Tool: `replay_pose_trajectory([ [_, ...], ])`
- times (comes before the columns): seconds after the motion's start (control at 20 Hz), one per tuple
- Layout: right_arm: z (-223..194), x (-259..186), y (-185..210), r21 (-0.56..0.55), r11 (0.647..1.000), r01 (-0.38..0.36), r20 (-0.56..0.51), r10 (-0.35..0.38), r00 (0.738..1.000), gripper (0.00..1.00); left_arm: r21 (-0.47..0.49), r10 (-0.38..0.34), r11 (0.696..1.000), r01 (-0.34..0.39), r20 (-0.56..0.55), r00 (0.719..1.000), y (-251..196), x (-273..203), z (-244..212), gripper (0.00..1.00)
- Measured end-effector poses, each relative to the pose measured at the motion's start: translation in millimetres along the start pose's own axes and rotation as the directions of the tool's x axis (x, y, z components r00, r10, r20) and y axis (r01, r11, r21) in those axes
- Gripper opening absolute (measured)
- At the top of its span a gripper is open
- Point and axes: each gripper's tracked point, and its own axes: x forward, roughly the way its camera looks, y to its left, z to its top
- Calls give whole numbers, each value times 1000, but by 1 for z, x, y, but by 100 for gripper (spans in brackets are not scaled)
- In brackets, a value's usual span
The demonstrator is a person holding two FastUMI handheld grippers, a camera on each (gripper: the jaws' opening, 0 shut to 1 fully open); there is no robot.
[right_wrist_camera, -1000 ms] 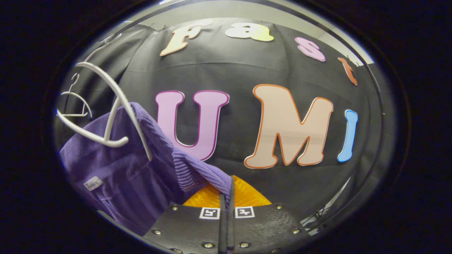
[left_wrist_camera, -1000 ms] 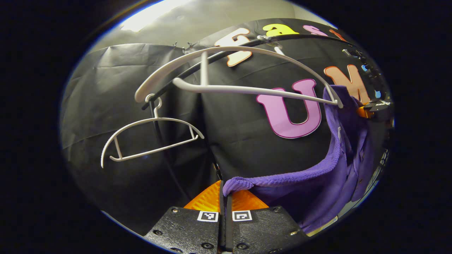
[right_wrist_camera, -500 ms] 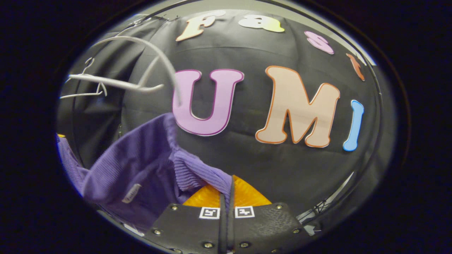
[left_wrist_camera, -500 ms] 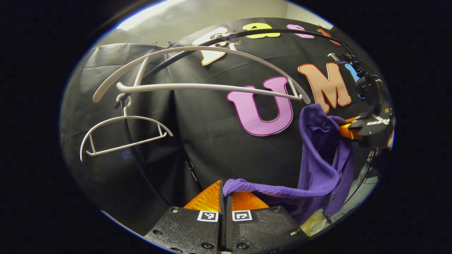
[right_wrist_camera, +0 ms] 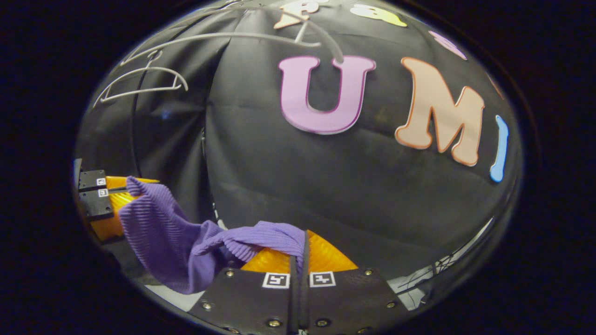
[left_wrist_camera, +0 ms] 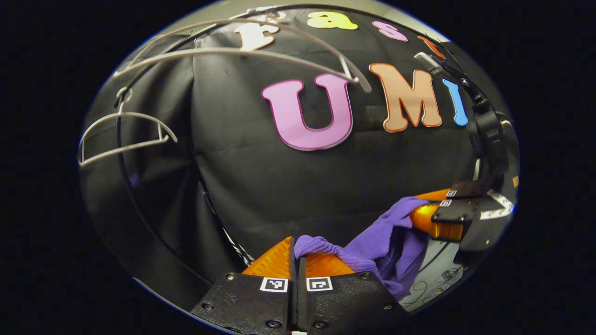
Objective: Grasp the clothes on the hanger with both hands and then place them into the laundry hamper below.
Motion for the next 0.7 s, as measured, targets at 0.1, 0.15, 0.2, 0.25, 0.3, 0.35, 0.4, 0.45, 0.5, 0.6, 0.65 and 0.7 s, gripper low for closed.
replay_pose_trajectory([
  [0.1,-36,1,12,13,999,-30,-75,31,997,1,-47,-44,998,41,-73,996,-16,7,-24,0],
  [0.15,-49,1,16,25,999,-43,-108,45,993,1,-68,-63,996,56,-104,993,-20,10,-36,0],
  [0.2,-64,2,20,39,998,-49,-137,54,989,1,-85,-76,994,65,-133,988,-26,15,-48,0],
  [0.25,-76,3,21,41,998,-53,-167,59,984,1,-97,-90,993,74,-164,982,-32,18,-58,0],
  [0.3,-86,4,22,38,998,-55,-196,61,979,1,-104,-103,991,84,-193,976,-39,19,-69,0],
  [0.35,-97,3,22,38,998,-57,-223,64,973,1,-112,-117,989,94,-217,969,-44,19,-78,0],
  [0.4,-106,4,22,40,997,-62,-250,70,966,1,-123,-130,987,103,-237,963,-45,18,-88,1],
  [0.45,-117,4,23,46,997,-63,-276,73,959,1,-139,-148,984,113,-267,952,-48,19,-96,0],
  [0.5,-127,3,24,57,996,-64,-308,79,948,1,-153,-158,981,117,-294,943,-52,17,-103,0],
  [0.6,-143,8,30,82,995,-59,-366,86,927,0,-174,-176,977,124,-325,929,-59,17,-110,4],
  [0.65,-147,9,33,91,994,-58,-386,89,918,5,-178,-180,976,124,-344,921,-59,17,-113,7],
  [0.7,-151,11,34,98,994,-56,-403,91,911,7,-186,-184,975,123,-358,915,-61,14,-119,13],
])
